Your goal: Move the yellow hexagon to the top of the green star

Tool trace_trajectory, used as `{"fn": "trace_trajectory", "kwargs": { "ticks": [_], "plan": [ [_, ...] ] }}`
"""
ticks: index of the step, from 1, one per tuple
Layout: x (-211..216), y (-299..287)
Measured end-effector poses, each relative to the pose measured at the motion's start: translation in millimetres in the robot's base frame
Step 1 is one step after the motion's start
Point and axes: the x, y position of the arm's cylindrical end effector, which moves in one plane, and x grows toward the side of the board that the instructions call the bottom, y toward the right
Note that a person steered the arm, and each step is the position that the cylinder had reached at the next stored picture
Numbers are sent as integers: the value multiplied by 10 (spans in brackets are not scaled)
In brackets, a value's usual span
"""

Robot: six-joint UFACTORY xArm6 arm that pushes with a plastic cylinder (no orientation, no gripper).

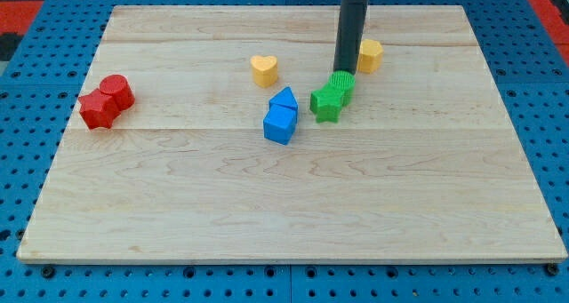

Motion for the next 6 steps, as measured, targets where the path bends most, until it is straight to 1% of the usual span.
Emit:
{"fn": "trace_trajectory", "kwargs": {
  "ticks": [1,2,3,4,5,6],
  "plan": [
    [79,536],
    [-26,1281],
    [-322,1148],
    [-499,751],
    [-616,538],
    [-614,-303]
  ]
}}
